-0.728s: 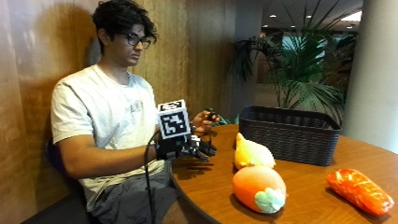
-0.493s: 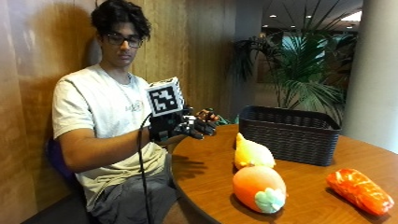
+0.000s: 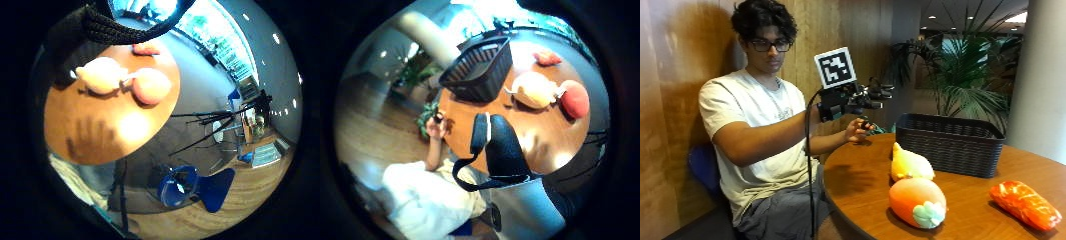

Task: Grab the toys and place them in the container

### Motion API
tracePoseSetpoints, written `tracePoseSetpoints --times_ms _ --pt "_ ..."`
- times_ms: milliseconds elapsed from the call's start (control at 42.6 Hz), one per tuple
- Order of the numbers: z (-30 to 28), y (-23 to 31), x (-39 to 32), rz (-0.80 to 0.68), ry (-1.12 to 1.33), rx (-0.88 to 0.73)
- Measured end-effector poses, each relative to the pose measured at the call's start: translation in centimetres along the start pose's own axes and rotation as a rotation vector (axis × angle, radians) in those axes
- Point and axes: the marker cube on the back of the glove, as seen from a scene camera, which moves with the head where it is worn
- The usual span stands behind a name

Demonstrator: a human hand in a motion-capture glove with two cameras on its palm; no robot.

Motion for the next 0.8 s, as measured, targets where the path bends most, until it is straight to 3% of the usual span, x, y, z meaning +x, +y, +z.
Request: tracePoseSetpoints --times_ms 282,423,517,799 --pt "1.7 -6.8 1.4 -0.028 0.079 -0.101" --pt "5.3 -9.7 1.7 -0.129 0.171 -0.24" --pt "9.1 -11.5 1.2 -0.103 0.206 -0.372" --pt "15.3 -12.6 0.0 -0.038 0.037 -0.615"
